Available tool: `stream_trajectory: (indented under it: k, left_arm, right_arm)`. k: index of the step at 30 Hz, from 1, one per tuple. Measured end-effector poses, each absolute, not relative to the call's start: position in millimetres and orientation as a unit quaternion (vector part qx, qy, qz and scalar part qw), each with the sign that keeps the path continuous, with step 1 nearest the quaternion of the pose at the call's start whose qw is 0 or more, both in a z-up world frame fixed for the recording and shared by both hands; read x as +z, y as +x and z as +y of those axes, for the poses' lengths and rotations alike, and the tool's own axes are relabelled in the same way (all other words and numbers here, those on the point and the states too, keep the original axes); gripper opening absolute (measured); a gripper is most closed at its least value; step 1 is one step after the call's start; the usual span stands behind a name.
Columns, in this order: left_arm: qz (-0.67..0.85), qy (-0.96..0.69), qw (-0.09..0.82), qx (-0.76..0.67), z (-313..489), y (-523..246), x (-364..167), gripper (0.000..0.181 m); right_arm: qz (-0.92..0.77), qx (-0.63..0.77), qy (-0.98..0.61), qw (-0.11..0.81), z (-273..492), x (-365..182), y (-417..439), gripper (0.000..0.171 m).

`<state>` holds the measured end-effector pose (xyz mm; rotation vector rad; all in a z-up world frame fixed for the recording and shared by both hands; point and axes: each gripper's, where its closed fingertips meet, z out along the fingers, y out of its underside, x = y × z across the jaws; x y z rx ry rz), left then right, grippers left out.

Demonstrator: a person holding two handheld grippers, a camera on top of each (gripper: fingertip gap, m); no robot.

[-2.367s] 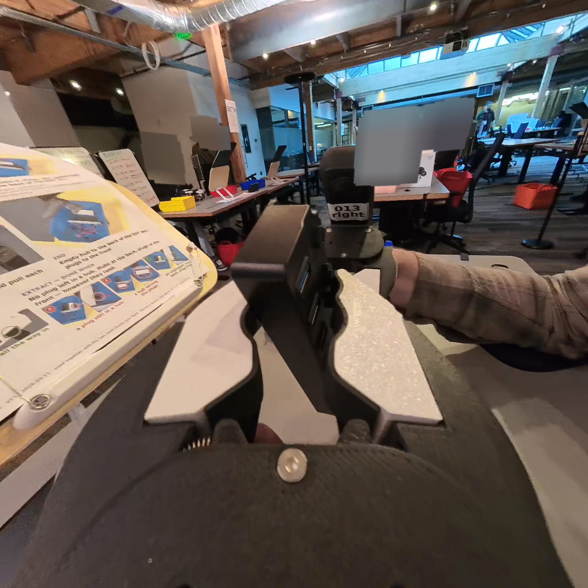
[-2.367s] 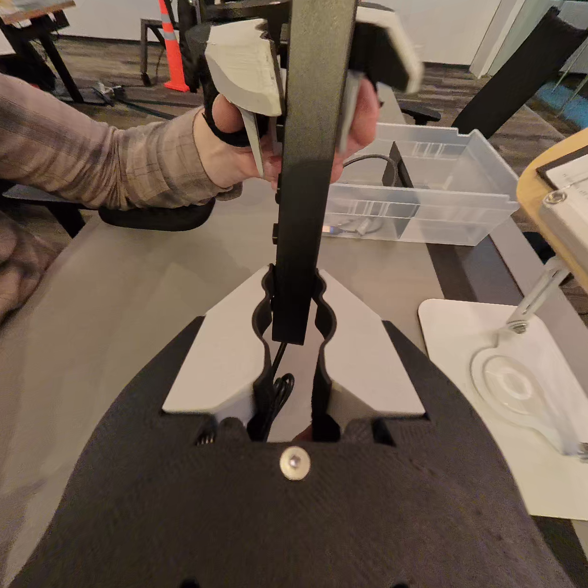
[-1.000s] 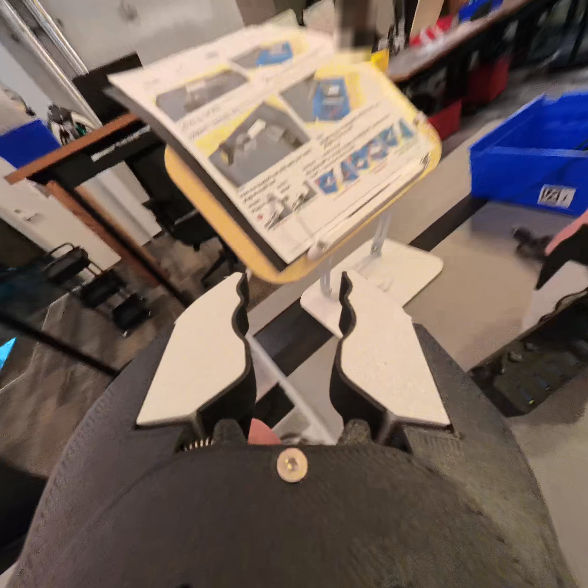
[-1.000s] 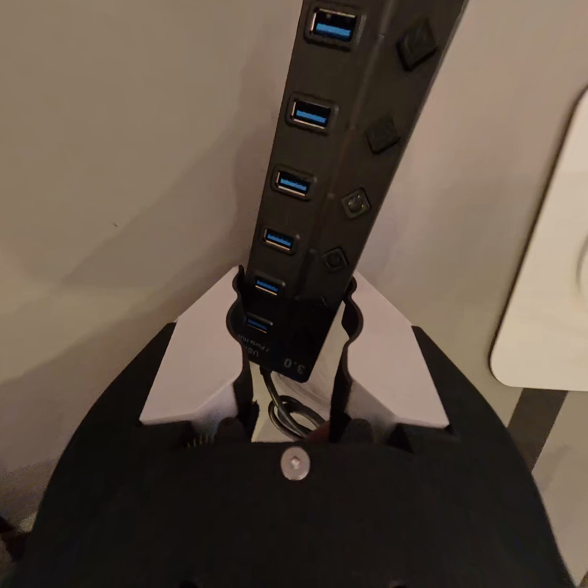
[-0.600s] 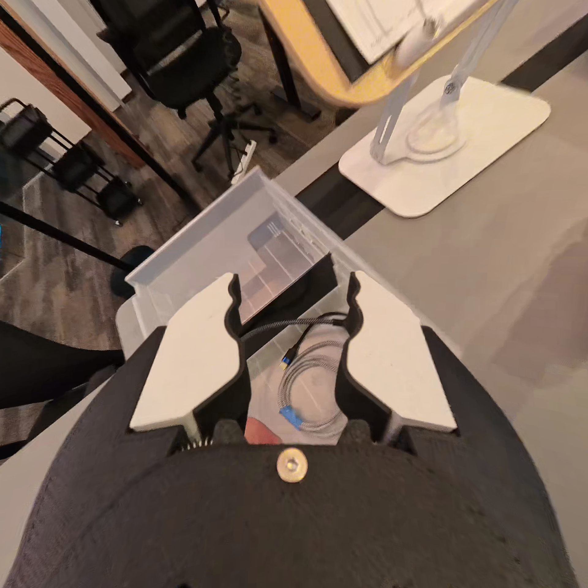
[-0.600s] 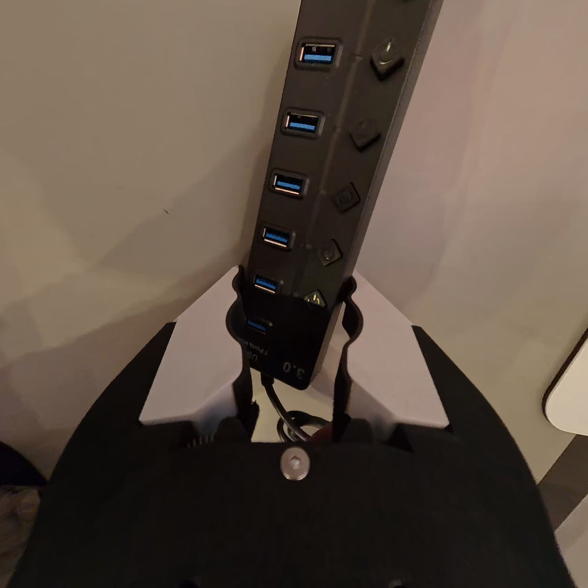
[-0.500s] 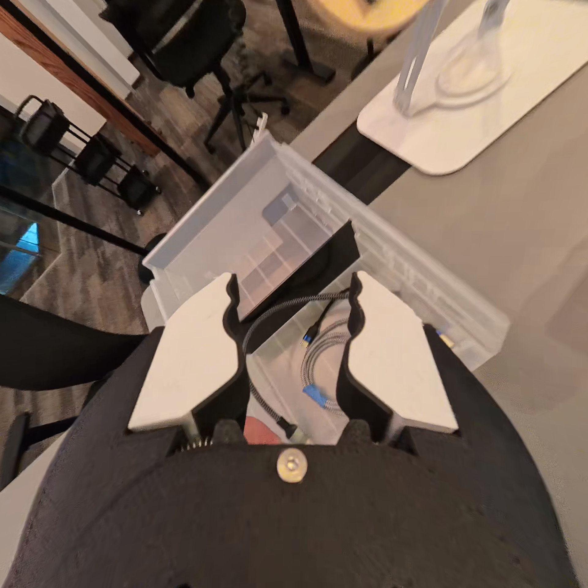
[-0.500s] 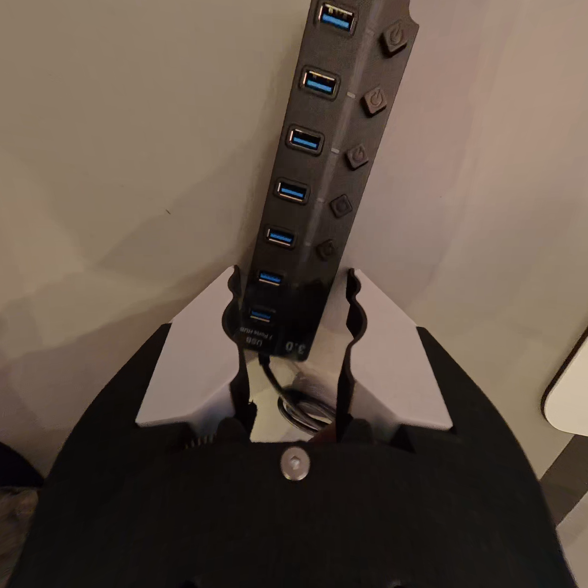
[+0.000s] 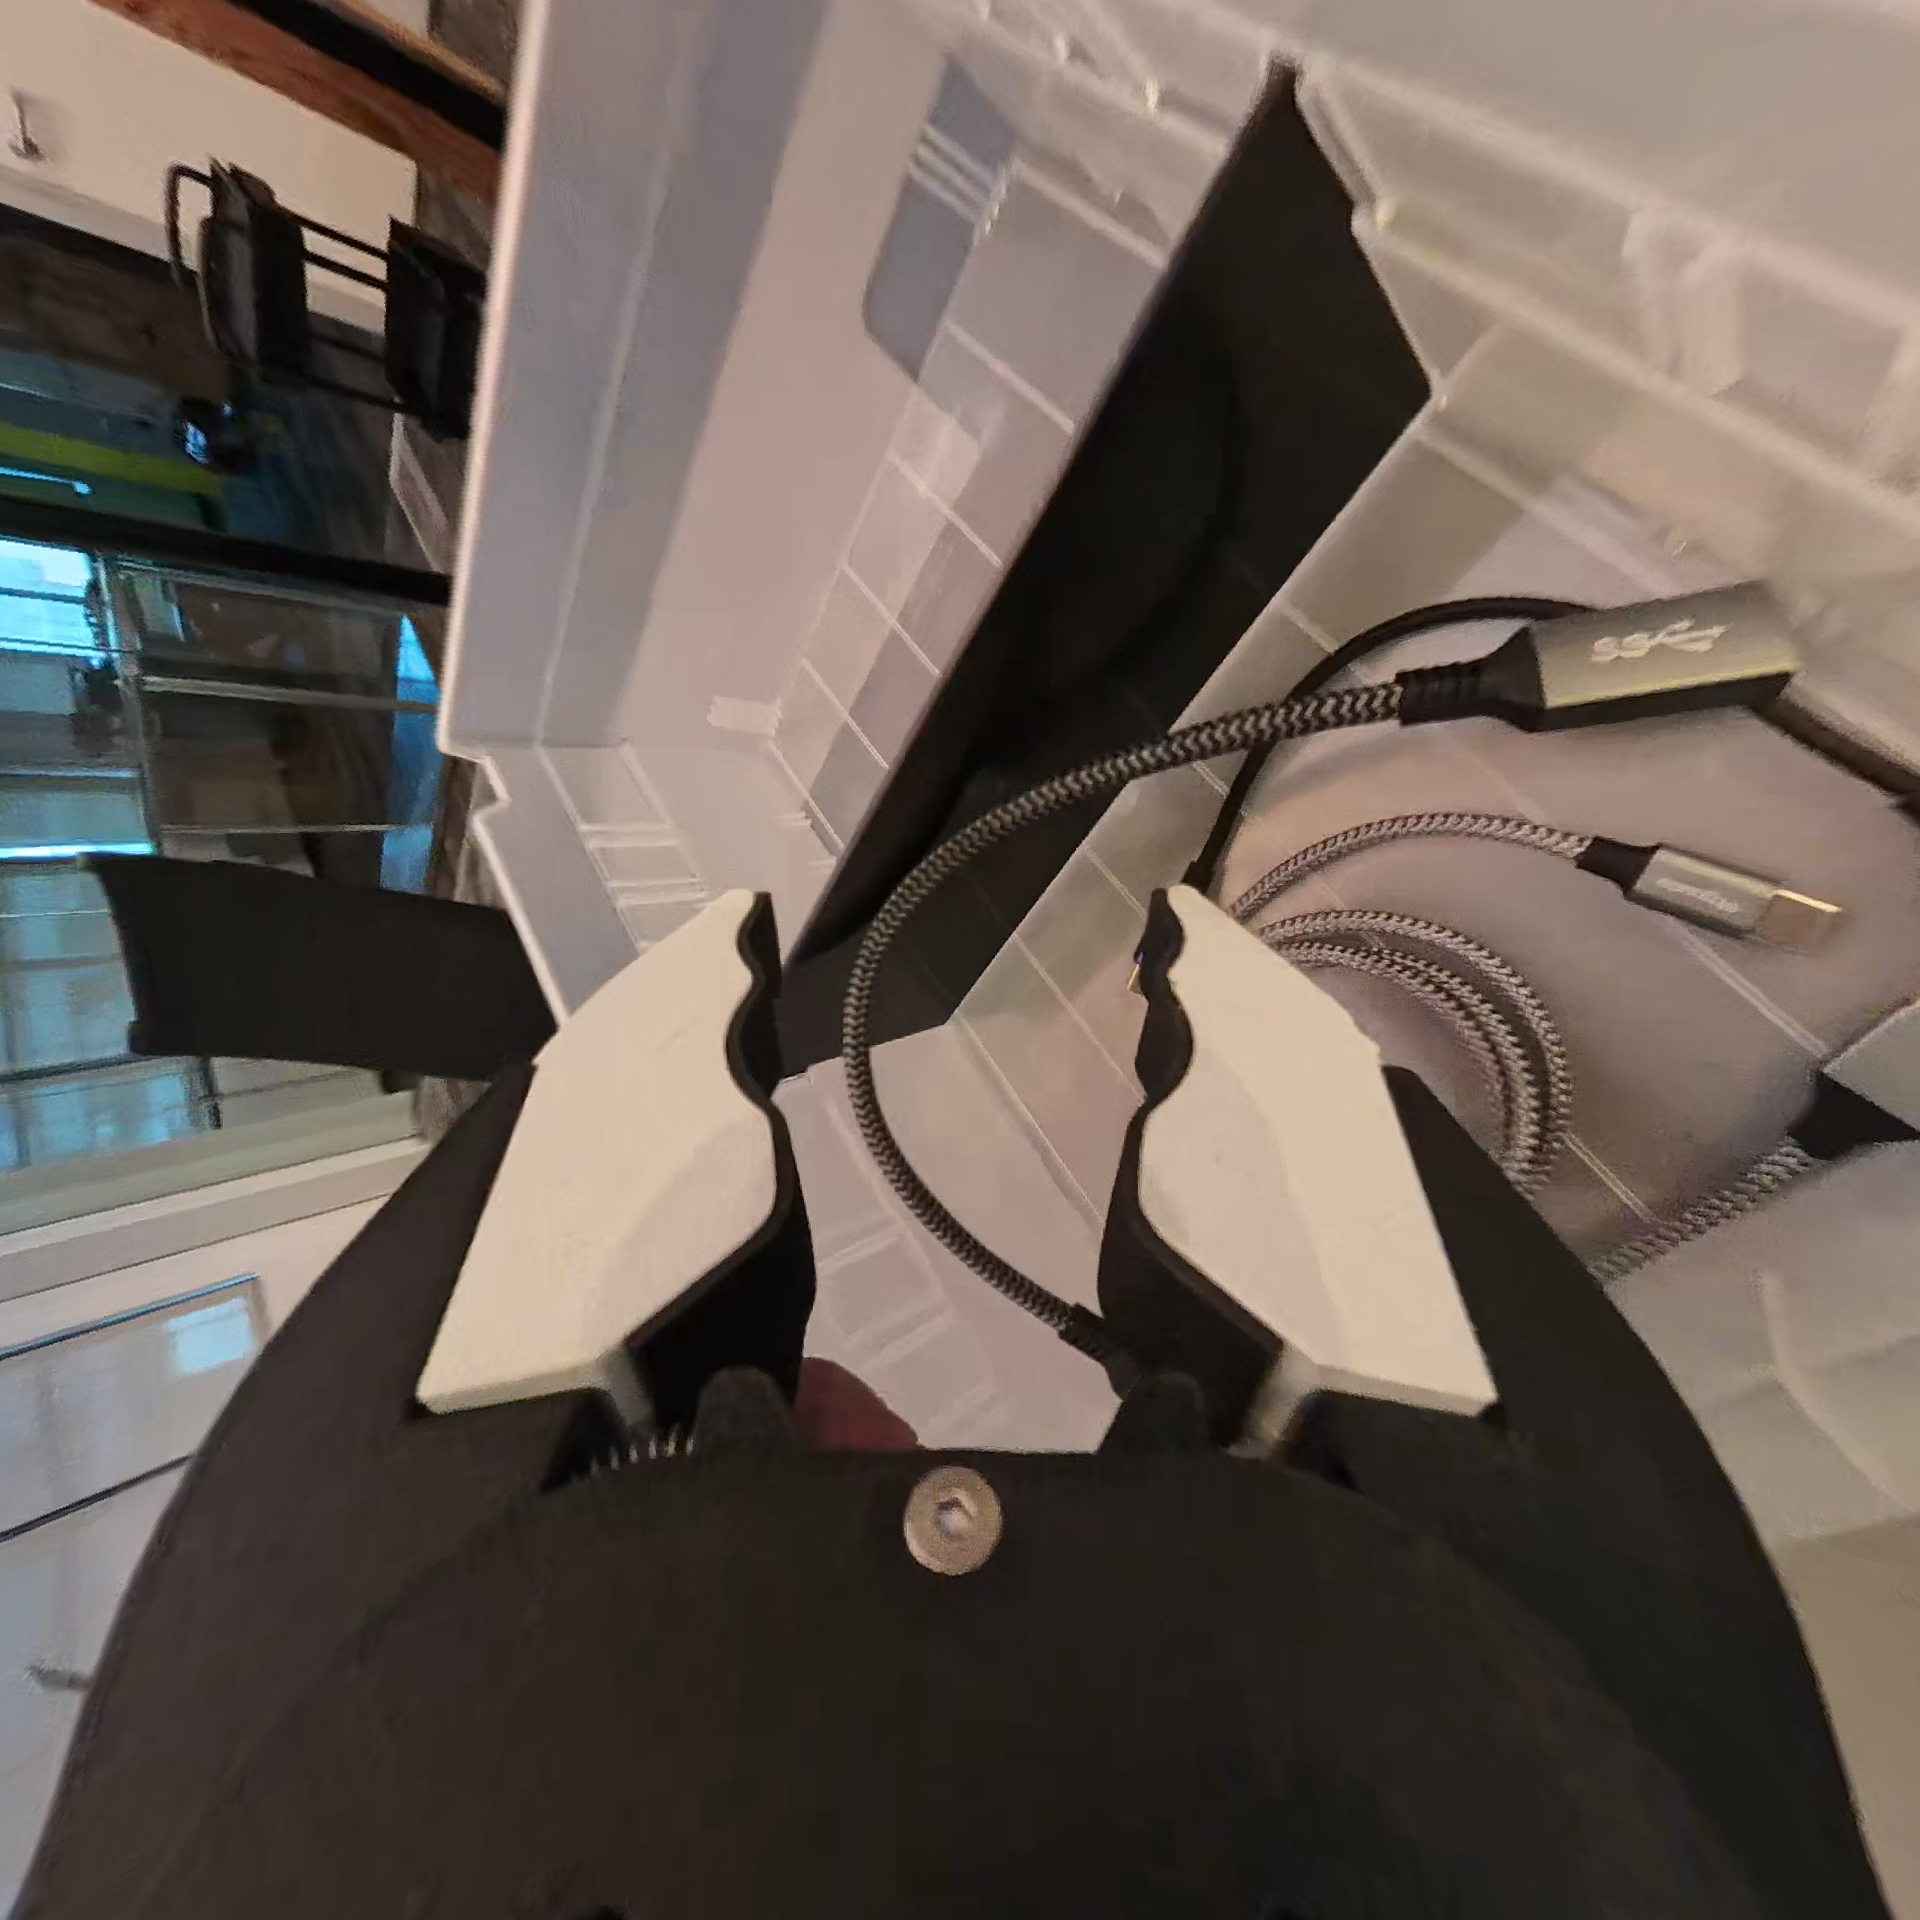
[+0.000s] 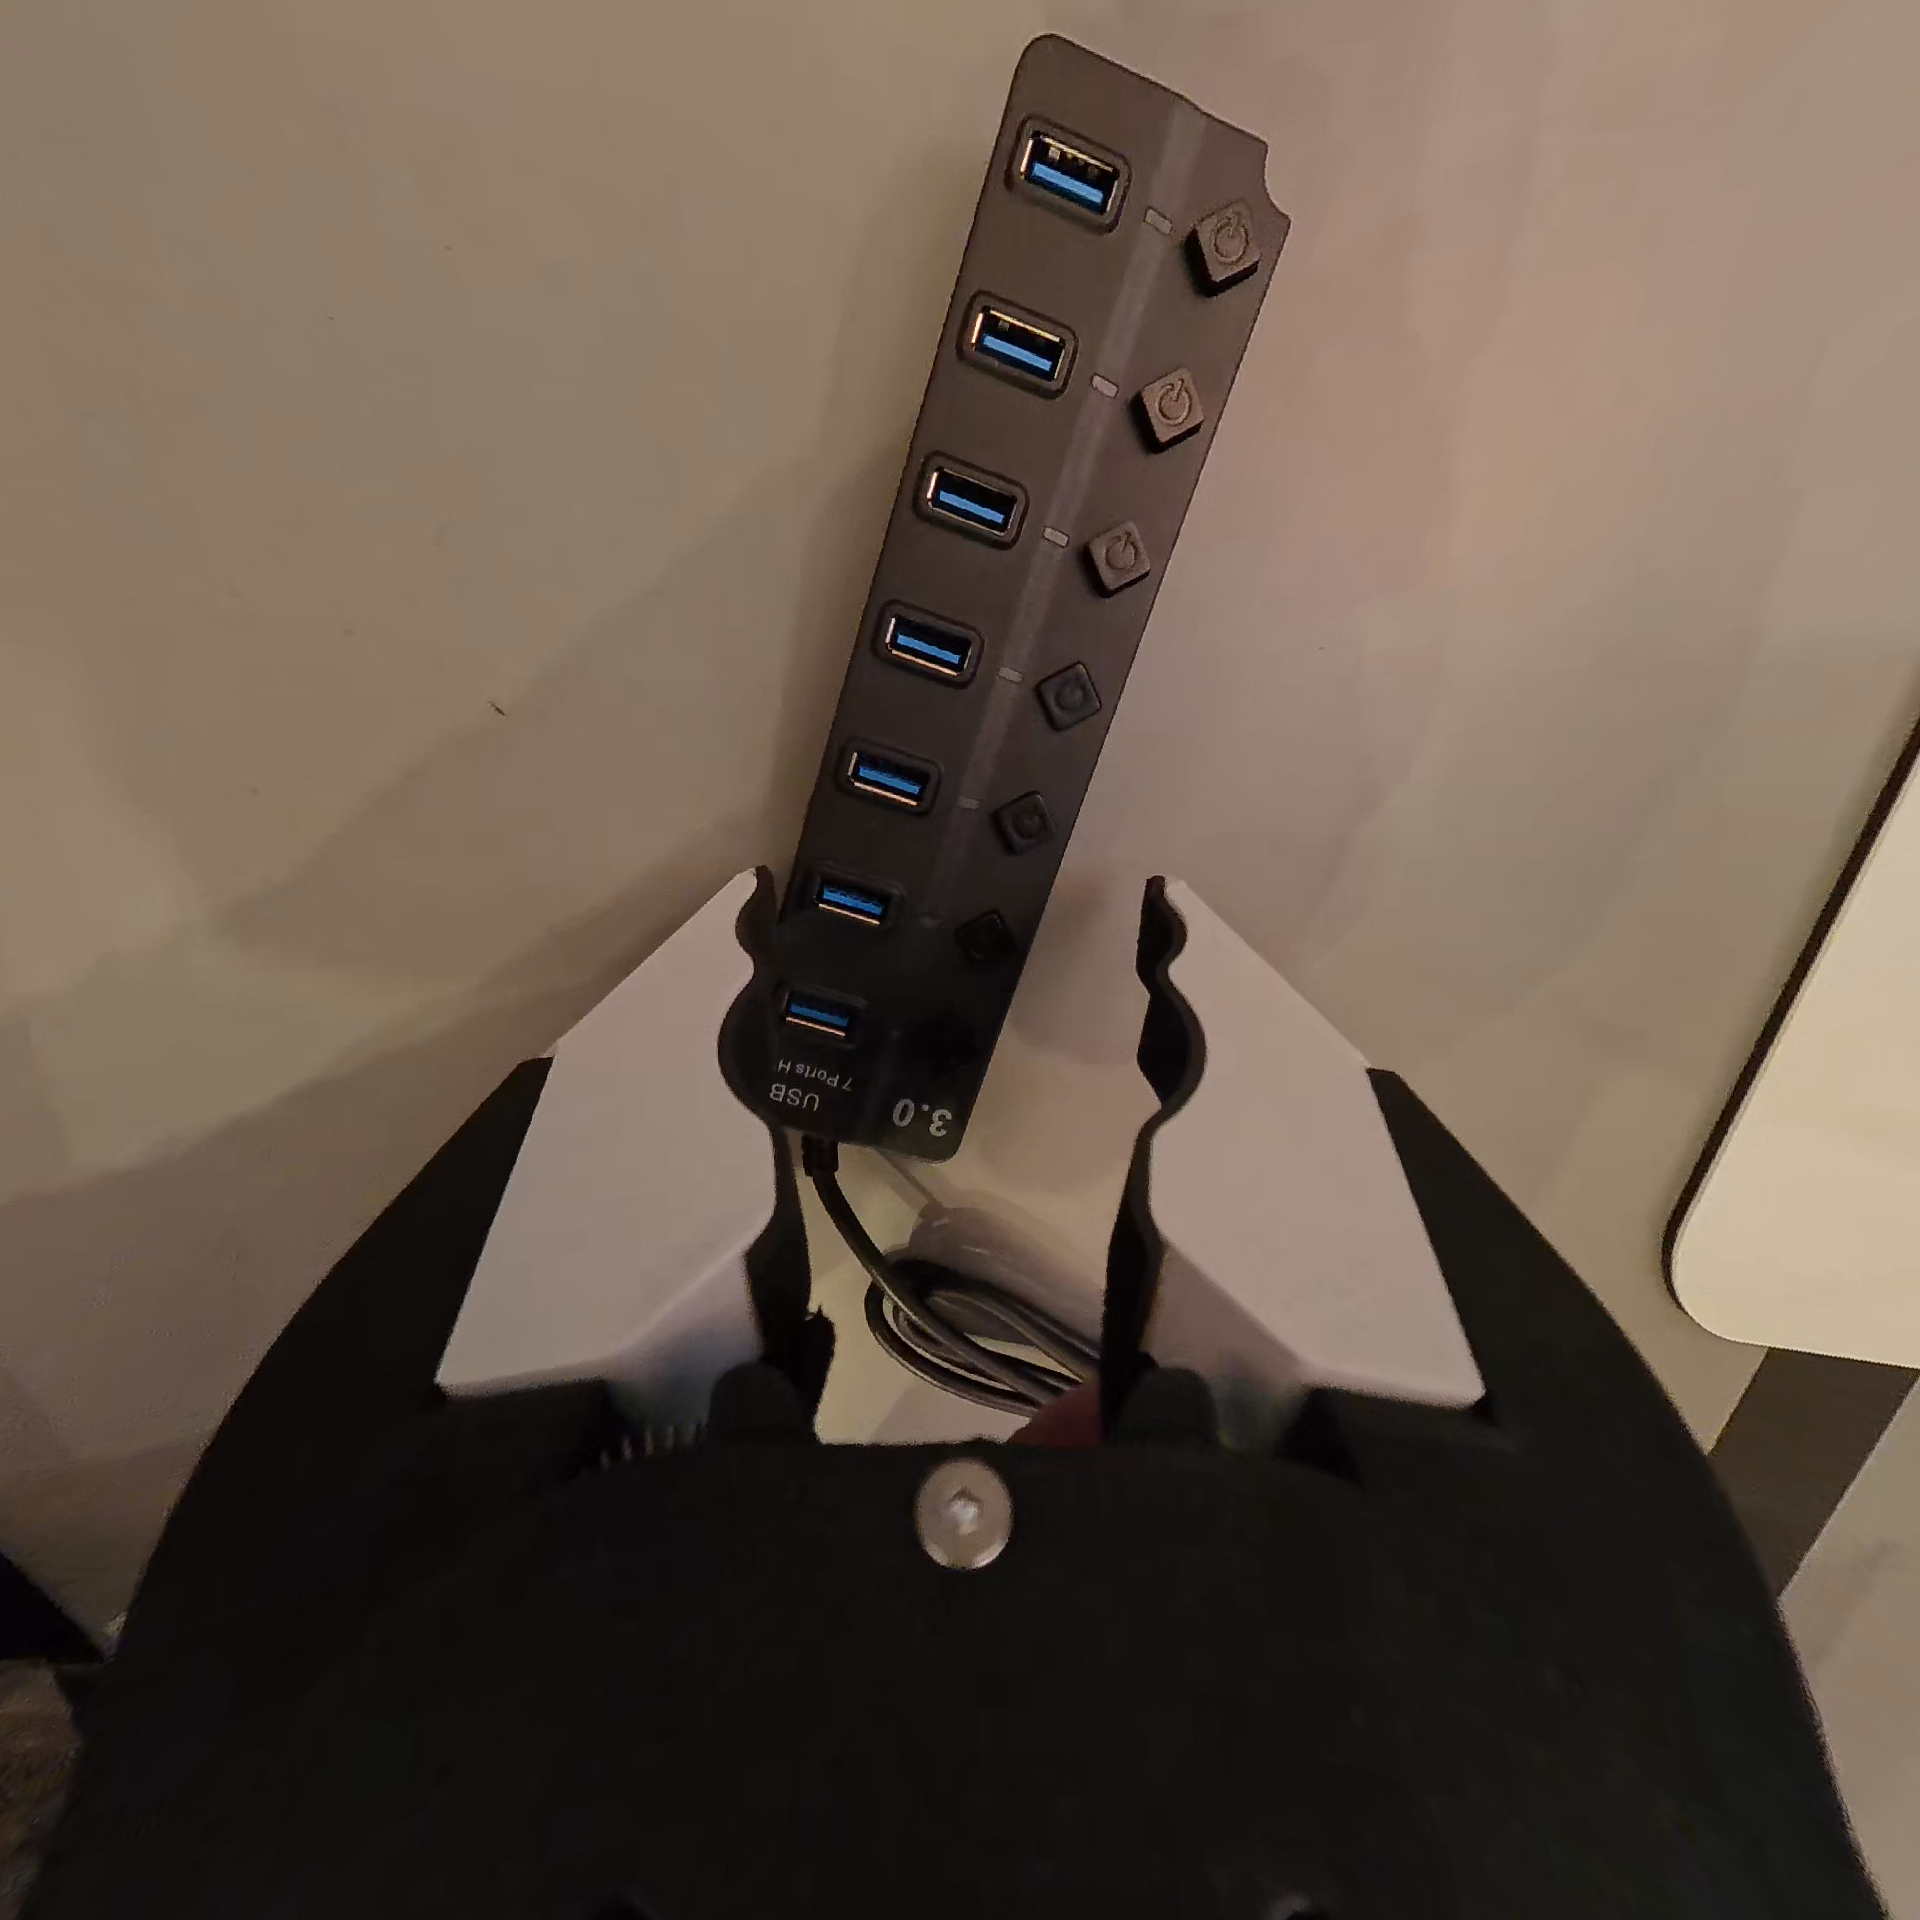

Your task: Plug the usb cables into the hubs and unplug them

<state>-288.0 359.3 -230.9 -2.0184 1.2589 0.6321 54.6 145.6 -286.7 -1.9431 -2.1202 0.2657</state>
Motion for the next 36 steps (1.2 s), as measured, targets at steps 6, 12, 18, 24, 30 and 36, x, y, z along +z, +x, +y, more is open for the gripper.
stream_trajectory:
  k: [6, 12, 18, 24, 30, 36]
  left_arm:
    - [0.473, -0.750, 0.344, 0.308, 379, -294, -242, 0.053]
    - [0.460, -0.732, 0.387, 0.322, 385, -297, -231, 0.020]
    - [0.443, -0.730, 0.424, 0.302, 383, -298, -216, 0.014]
    - [0.410, -0.710, 0.485, 0.303, 381, -301, -179, 0.008]
    - [0.369, -0.693, 0.537, 0.309, 376, -310, -145, 0.006]
    - [0.358, -0.660, 0.566, 0.341, 369, -316, -119, 0.006]
  right_arm:
    - [-0.730, 0.090, -0.665, 0.131, 147, -286, 54, 0.067]
    - [-0.727, 0.089, -0.667, 0.135, 148, -286, 55, 0.066]
    - [-0.726, 0.091, -0.668, 0.138, 149, -285, 55, 0.065]
    - [-0.723, 0.095, -0.669, 0.143, 150, -281, 56, 0.065]
    - [-0.723, 0.095, -0.669, 0.146, 150, -280, 56, 0.065]
    - [-0.722, 0.095, -0.669, 0.148, 150, -279, 56, 0.064]
